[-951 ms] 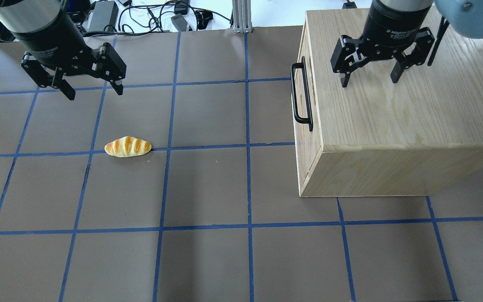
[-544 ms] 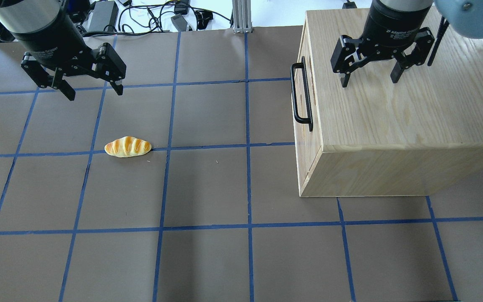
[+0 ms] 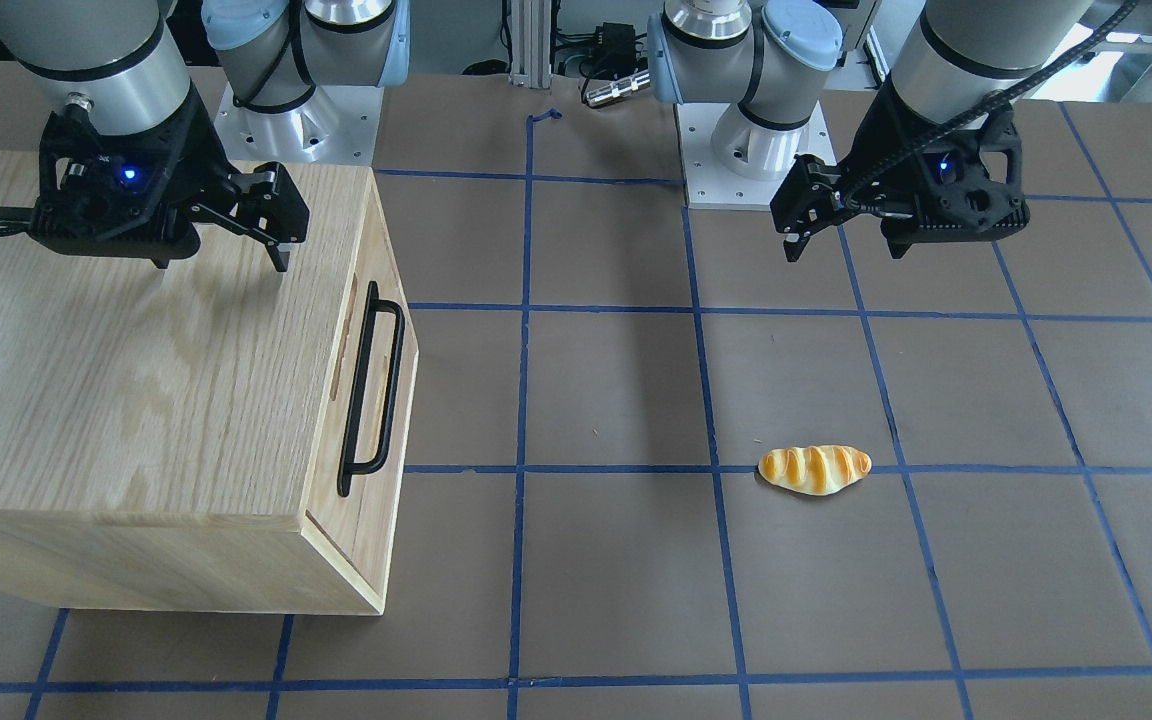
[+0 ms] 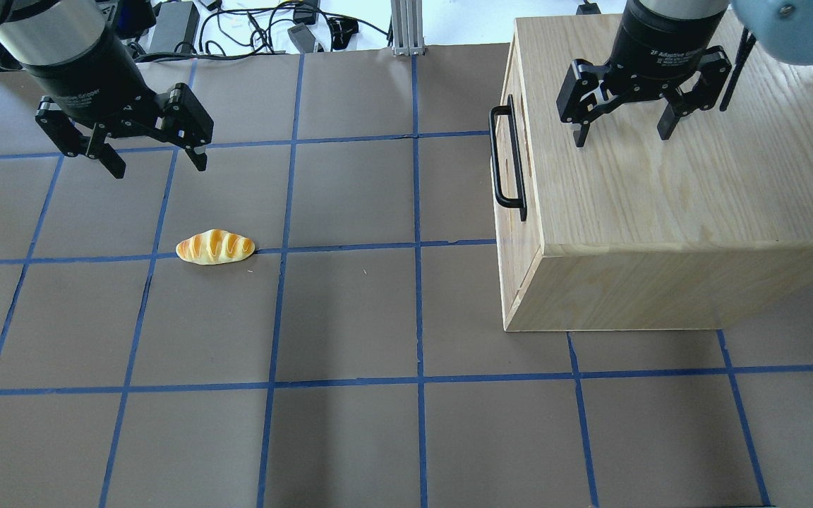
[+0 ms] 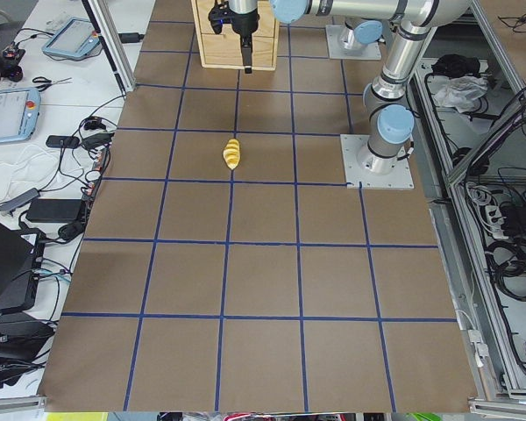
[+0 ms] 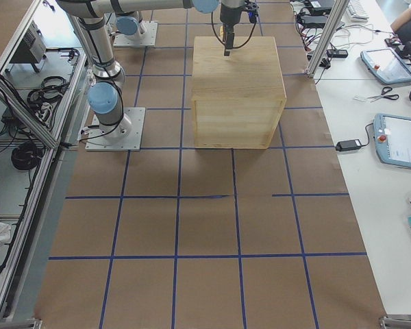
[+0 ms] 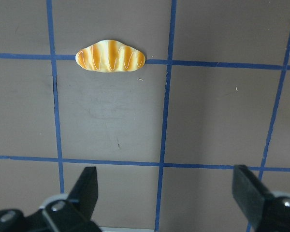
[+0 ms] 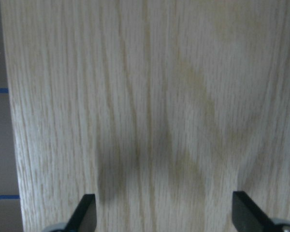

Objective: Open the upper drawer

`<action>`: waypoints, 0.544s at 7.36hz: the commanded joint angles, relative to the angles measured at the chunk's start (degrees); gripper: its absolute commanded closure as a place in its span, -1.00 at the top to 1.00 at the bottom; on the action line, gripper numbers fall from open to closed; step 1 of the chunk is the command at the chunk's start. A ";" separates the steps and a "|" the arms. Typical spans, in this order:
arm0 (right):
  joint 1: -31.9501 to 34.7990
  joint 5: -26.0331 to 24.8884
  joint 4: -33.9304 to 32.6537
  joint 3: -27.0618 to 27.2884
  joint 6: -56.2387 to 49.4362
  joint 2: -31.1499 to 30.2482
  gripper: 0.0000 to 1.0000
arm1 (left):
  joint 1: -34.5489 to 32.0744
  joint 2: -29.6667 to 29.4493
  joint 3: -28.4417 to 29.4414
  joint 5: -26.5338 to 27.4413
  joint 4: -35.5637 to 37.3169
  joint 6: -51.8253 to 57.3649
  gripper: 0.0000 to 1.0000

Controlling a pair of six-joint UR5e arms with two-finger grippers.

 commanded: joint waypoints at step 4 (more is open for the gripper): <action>0.00 0.00 0.00 0.06 -0.05 0.00 1.00 | 2.26 0.46 0.70 0.34 0.75 0.21 1.00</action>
